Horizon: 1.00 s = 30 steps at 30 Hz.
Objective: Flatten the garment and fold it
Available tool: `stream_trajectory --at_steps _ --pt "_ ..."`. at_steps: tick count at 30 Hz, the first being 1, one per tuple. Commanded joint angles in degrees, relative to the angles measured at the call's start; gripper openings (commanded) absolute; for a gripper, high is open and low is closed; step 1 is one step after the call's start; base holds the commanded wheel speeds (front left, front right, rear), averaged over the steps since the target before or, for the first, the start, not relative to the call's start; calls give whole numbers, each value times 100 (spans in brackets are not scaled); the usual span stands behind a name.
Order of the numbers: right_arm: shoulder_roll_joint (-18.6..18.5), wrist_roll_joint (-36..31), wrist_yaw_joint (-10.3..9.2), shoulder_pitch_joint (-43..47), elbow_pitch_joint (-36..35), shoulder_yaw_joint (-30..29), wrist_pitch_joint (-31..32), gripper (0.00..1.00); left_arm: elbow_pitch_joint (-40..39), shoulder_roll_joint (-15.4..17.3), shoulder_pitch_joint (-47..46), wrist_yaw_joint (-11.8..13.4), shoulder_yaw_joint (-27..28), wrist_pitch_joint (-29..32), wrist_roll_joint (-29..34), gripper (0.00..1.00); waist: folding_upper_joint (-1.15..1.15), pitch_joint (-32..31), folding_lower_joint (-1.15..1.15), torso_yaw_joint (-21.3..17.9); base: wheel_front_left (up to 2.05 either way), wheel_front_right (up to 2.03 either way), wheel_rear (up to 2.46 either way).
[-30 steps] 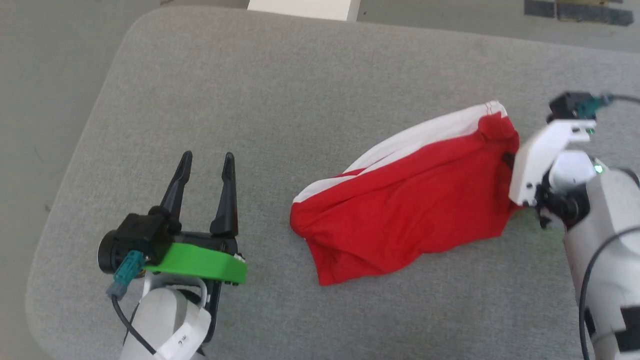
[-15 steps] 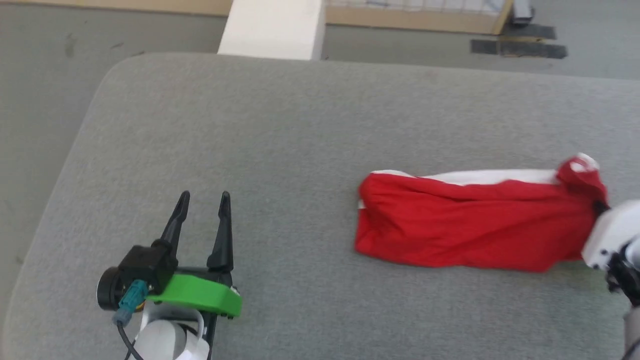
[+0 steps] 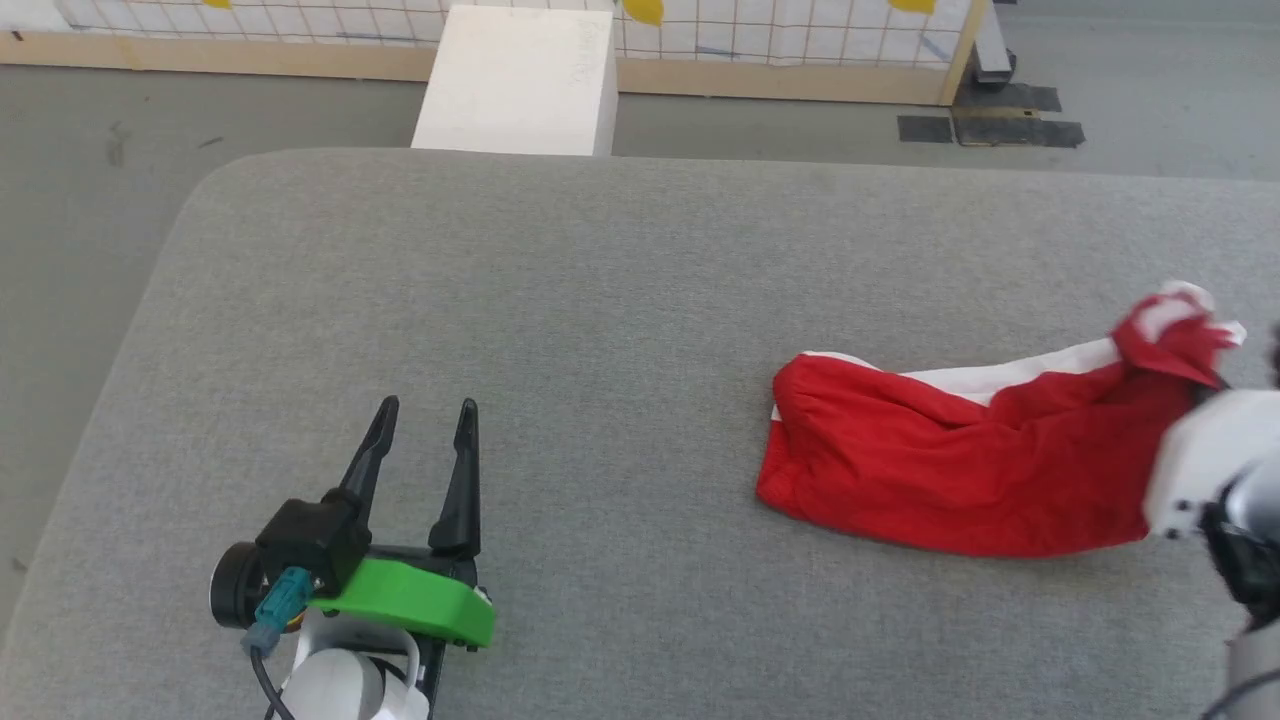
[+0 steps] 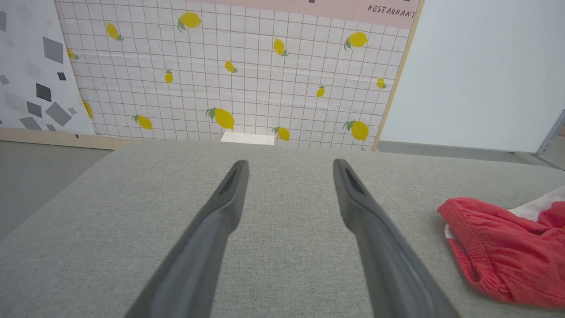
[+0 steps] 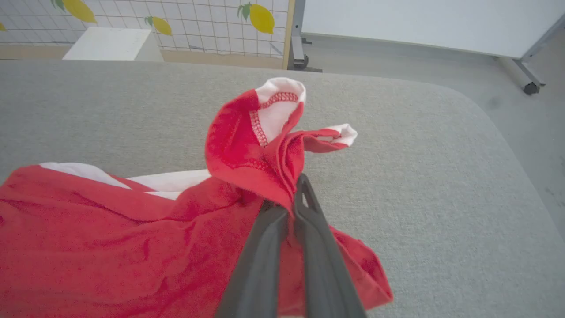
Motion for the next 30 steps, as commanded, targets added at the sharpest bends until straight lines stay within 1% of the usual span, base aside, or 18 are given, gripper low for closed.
stream_trajectory --at_steps 1,4,7,10,13,19,23,28,29,30 --pt "33 -38 -8 58 -166 227 106 0 13 -14 59 -37 -11 -27 20 100 0 -18 0 48 0 0 0" --pt "45 -26 -8 17 -428 807 314 0 11 -14 59 -43 -21 -27 23 100 0 -14 0 102 0 0 0" --pt "33 -14 -8 -87 -578 1561 511 0 8 -14 37 -48 -33 -27 18 100 0 27 0 164 0 0 0" --pt "-2 21 -8 -239 -469 2189 636 0 1 -14 -11 -52 -57 -27 3 100 0 102 0 234 0 0 0" --pt "16 78 -8 -405 -172 2737 696 0 -3 -14 -80 -54 -95 -27 -24 100 0 186 0 321 0 0 0" --pt "99 207 -8 -682 554 3300 744 0 -13 -14 -214 -43 -158 -27 -74 100 0 347 0 506 0 0 0" --pt "117 291 -8 -788 1001 3523 760 0 -29 -14 -257 -20 -157 -27 -100 100 0 409 0 580 0 0 0" --pt "123 465 -8 -835 1377 3638 733 0 -22 -14 -253 5 -150 -27 -107 100 0 410 0 596 0 0 0" --pt "127 519 -8 -839 1418 3669 717 38 -17 -14 -242 12 -141 -27 -107 100 0 393 0 582 0 0 0" --pt "128 583 -8 -844 1435 3698 683 99 -12 -14 -227 20 -129 -27 -108 100 0 374 0 561 0 0 0"
